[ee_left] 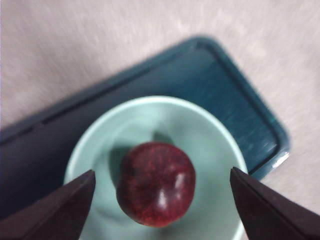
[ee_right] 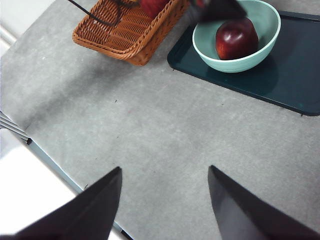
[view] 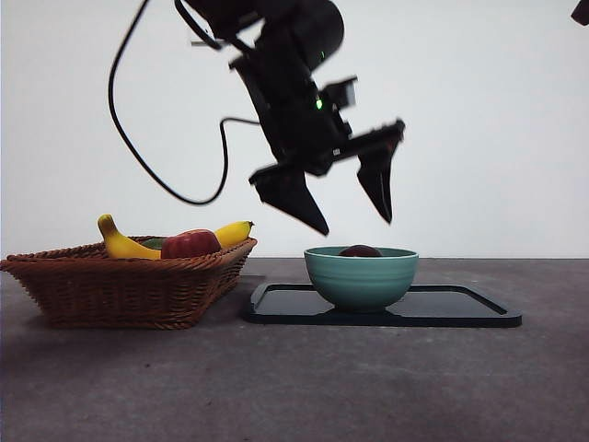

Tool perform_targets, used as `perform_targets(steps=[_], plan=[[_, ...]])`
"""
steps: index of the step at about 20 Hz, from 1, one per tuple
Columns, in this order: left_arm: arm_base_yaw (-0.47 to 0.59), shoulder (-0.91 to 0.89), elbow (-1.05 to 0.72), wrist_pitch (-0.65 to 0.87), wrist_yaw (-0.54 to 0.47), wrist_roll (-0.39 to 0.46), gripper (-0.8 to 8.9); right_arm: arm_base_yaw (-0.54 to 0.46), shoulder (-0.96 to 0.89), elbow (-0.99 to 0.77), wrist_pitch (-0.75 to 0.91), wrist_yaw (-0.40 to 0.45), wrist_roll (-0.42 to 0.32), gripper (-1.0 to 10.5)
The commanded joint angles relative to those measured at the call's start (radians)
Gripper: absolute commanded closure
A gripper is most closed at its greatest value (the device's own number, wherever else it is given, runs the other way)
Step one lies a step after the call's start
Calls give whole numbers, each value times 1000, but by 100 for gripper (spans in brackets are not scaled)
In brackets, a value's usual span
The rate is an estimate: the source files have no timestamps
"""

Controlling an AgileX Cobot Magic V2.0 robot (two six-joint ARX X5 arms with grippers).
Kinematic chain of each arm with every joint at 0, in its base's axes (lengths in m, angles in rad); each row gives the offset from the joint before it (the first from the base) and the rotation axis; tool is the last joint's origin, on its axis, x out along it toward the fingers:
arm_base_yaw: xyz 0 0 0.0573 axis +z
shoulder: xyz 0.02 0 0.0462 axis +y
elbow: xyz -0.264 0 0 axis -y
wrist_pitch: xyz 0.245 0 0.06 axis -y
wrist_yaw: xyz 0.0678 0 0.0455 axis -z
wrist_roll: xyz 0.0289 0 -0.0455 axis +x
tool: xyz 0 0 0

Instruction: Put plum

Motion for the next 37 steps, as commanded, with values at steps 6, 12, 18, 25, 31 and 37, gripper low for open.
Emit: perform_targets(steps=[6, 12, 18, 25, 31, 37], plan=[[-29, 74, 27, 46, -31, 47, 381, 6, 5, 5, -7, -3, -3, 673], [-38, 106, 27, 42, -32, 55, 401, 6, 5, 5, -8, -3, -3, 673], [-38, 106, 27, 30, -39, 55, 542, 6, 5, 5, -8, -3, -4, 673], [-37, 93, 48, 3, -39, 54, 542, 6, 5, 5, -8, -1, -4, 673], [-34, -58, 81, -22, -39, 59, 542, 6, 5, 5, -8, 0, -5, 673], [-7, -352, 81, -149, -39, 72, 542, 6, 5, 5, -8, 6, -7, 673]])
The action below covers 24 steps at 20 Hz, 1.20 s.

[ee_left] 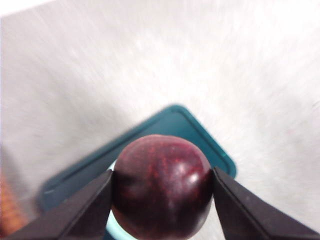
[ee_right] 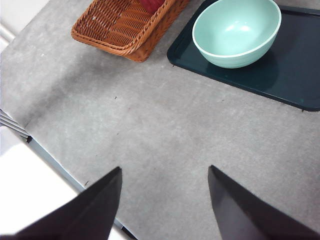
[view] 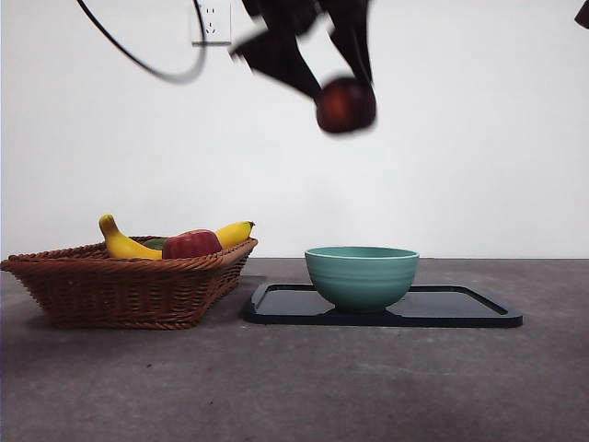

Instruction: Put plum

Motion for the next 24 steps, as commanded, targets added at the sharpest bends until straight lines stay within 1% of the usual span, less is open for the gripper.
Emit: perform_targets(steps=[1, 7, 9, 11, 15, 17, 21, 24], plan=[[14, -103, 31, -58, 0, 16, 542, 6, 5, 5, 5, 2, -8, 673], [112, -310, 7, -237, -1, 27, 543, 6, 5, 5, 5, 2, -8, 673], [149, -375, -60, -245, -1, 26, 543, 6, 5, 5, 5, 2, -8, 673], [182, -446, -164, -221, -1, 27, 543, 6, 5, 5, 6, 2, -8, 673], [256, -576, -441, -60, -1, 39, 543, 6, 5, 5, 6, 3, -8, 673], [293, -603, -565, 31, -1, 48, 543, 6, 5, 5, 6, 2, -8, 673], [338, -582, -750, 190, -1, 53, 543, 6, 5, 5, 5, 3, -8, 673], [354, -521, -816, 286, -1, 67, 543, 6, 5, 5, 6, 3, -8, 673]])
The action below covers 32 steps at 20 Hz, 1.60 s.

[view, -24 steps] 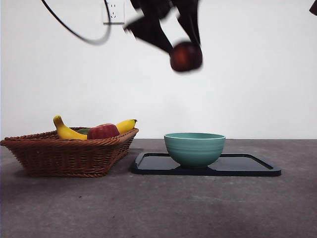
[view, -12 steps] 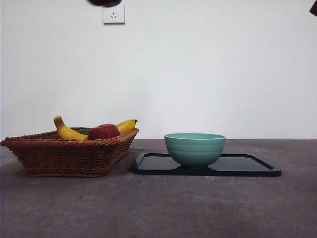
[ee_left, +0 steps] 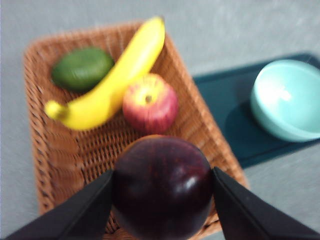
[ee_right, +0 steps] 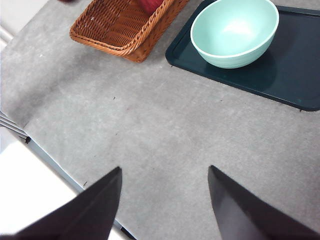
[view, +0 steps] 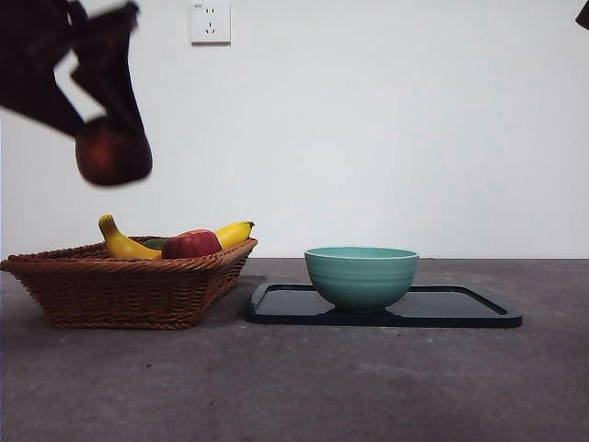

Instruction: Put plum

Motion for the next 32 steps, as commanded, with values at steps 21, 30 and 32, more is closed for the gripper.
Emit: perform_targets(steps=[21, 30, 32], plan=[[10, 399, -7, 240, 0, 69, 447, 6, 5, 5, 6, 8, -4, 673], [6, 183, 5, 190, 1, 51, 376, 6, 5, 5, 5, 8, -3, 673], [0, 64, 5, 122, 14, 47, 376, 6, 5, 5, 5, 8, -4, 673]])
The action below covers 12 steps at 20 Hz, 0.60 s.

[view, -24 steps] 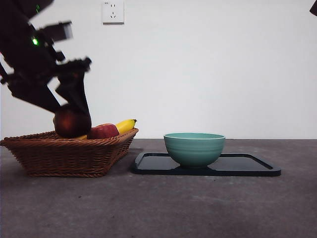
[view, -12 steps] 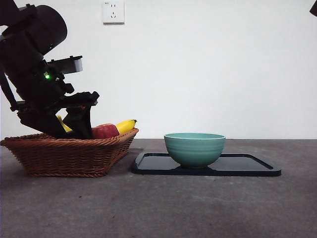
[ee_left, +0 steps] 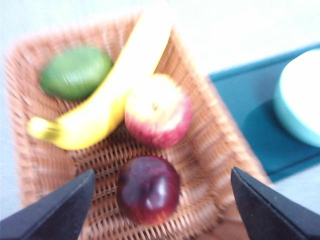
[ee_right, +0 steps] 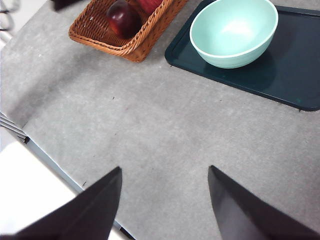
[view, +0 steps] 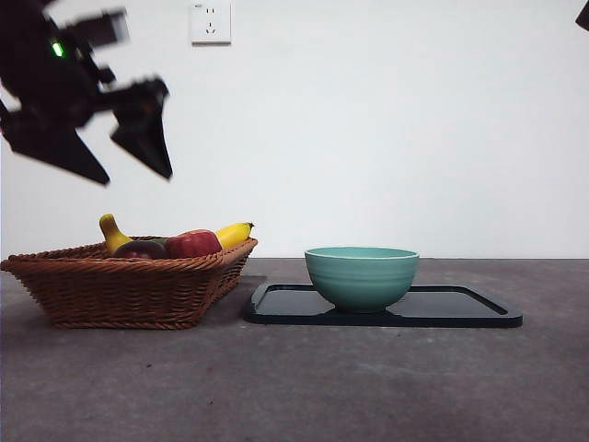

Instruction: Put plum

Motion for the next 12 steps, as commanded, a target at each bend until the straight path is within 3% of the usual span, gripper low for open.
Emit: perform_targets(steps=[1, 6, 12], plan=[[-9, -98, 19, -59, 42, -9, 376, 6, 5, 5, 6, 4, -4, 673], [-11, -324, 19, -270, 251, -14, 377, 6, 5, 5, 6, 4, -4, 673], [-12, -447, 19, -504, 524, -3, 381, 6, 5, 5, 6, 4, -4, 673]])
